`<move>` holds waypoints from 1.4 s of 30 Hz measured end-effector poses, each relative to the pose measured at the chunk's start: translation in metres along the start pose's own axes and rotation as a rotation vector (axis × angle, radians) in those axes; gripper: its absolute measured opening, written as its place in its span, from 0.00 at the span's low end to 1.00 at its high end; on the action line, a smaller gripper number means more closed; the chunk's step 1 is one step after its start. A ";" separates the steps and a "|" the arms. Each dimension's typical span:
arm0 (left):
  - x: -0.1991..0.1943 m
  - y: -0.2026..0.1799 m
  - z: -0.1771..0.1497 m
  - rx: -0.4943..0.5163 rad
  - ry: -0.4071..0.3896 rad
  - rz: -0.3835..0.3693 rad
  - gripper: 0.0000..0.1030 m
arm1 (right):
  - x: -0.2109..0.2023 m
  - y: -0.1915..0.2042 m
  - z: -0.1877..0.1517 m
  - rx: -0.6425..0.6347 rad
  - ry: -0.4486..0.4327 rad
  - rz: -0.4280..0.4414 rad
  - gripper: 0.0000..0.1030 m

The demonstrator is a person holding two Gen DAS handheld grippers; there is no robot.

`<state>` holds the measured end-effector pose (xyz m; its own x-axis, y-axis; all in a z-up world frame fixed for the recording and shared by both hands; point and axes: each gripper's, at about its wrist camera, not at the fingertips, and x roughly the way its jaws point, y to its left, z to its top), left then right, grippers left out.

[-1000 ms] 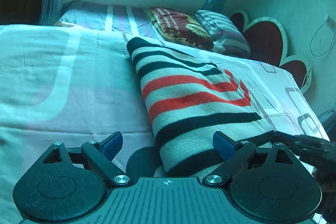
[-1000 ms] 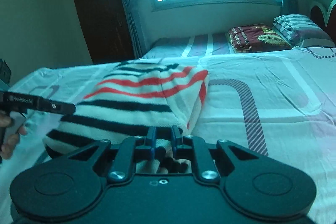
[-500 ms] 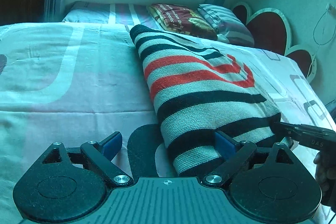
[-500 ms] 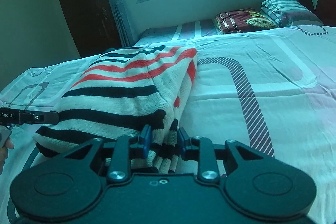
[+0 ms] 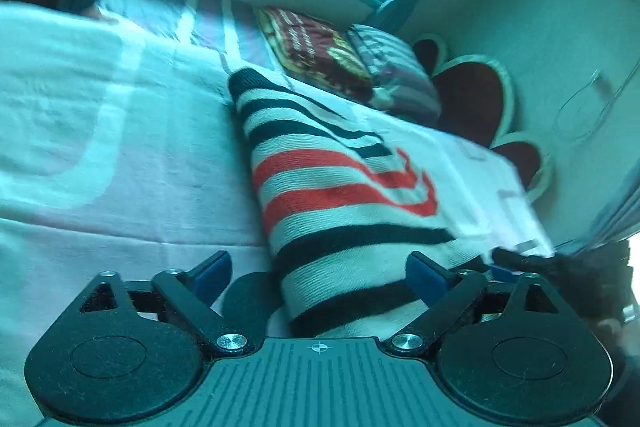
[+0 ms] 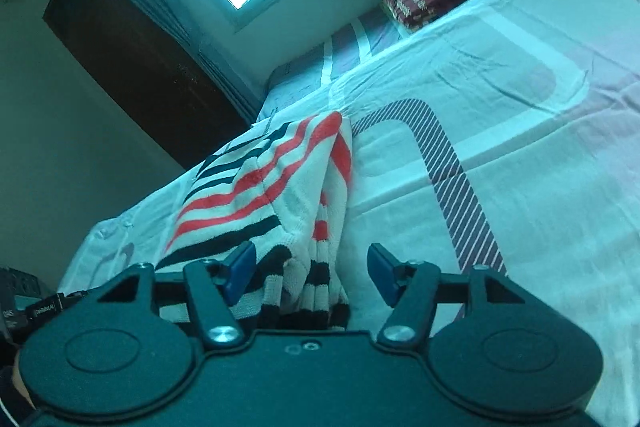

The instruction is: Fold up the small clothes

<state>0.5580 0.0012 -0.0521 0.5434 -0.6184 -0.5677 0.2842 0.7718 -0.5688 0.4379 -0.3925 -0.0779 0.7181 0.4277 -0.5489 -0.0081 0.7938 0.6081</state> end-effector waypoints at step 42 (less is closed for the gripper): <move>0.099 -0.025 0.036 0.102 0.163 0.061 0.70 | 0.087 0.016 0.028 -0.082 0.217 0.069 0.41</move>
<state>0.6335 -0.0740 -0.0728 0.4296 -0.5794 -0.6926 0.3374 0.8144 -0.4721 0.5194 -0.3548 -0.1004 0.5476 0.5582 -0.6234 -0.1152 0.7882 0.6046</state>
